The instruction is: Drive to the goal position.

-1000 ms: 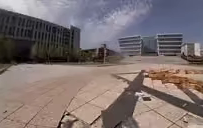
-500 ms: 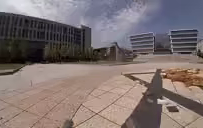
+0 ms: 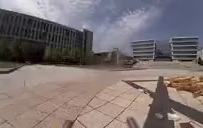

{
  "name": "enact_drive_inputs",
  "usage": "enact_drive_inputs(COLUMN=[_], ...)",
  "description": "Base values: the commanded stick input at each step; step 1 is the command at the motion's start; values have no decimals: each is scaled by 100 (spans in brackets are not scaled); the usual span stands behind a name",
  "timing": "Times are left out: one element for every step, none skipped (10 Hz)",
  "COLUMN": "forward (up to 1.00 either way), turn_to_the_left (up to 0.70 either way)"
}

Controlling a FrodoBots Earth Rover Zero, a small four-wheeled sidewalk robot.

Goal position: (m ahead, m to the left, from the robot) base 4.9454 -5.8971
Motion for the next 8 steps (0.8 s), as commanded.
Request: enact_drive_inputs(forward=[70, 70, 70, 70, 70, 70, 70, 70], turn_to_the_left=[-28, -17, 0, 0, 0, 0, 0, -1])
